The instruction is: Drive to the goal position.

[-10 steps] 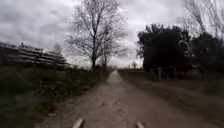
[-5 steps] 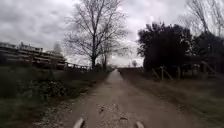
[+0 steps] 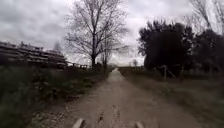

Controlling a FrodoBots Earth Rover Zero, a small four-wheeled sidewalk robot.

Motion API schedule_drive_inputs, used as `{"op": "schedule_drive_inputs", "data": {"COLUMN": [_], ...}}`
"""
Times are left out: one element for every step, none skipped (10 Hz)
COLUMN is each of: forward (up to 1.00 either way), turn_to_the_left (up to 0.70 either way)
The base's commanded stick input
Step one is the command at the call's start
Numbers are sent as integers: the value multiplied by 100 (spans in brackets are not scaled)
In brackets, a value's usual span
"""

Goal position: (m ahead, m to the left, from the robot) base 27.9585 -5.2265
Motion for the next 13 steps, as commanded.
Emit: {"op": "schedule_drive_inputs", "data": {"forward": [50,50,50,50,50,50,50,50,50,50,50,50,50], "turn_to_the_left": [0,0,0,0,0,0,0,0,0,0,0,0,0]}}
